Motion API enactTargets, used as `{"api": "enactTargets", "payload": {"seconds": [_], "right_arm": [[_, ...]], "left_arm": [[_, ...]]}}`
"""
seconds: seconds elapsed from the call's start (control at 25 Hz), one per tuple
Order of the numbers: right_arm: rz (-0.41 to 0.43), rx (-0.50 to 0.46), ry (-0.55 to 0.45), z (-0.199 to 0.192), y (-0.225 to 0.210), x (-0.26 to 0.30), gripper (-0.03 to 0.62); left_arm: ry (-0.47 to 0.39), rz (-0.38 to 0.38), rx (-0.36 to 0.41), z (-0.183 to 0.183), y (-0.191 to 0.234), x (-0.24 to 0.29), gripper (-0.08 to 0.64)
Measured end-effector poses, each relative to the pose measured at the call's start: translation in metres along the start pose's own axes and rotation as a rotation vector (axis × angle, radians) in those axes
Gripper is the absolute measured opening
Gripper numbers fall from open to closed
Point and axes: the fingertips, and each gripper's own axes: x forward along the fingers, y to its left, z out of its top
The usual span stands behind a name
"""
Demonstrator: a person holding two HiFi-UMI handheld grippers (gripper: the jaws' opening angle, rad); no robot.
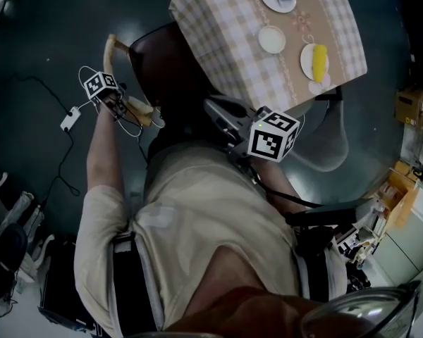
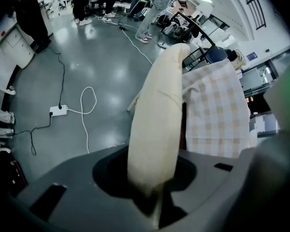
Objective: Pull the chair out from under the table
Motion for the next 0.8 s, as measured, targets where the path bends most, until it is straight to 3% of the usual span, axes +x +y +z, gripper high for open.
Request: {"api": "enactTargets", "payload": {"seconds": [0.8], "right_arm": [[0.006, -0.01, 0.038, -0.008, 0.004, 0.009, 0.008]], "left_arm": [[-0.013, 0.028, -0.025, -0.006, 0.034, -0.008, 0.114]]}}
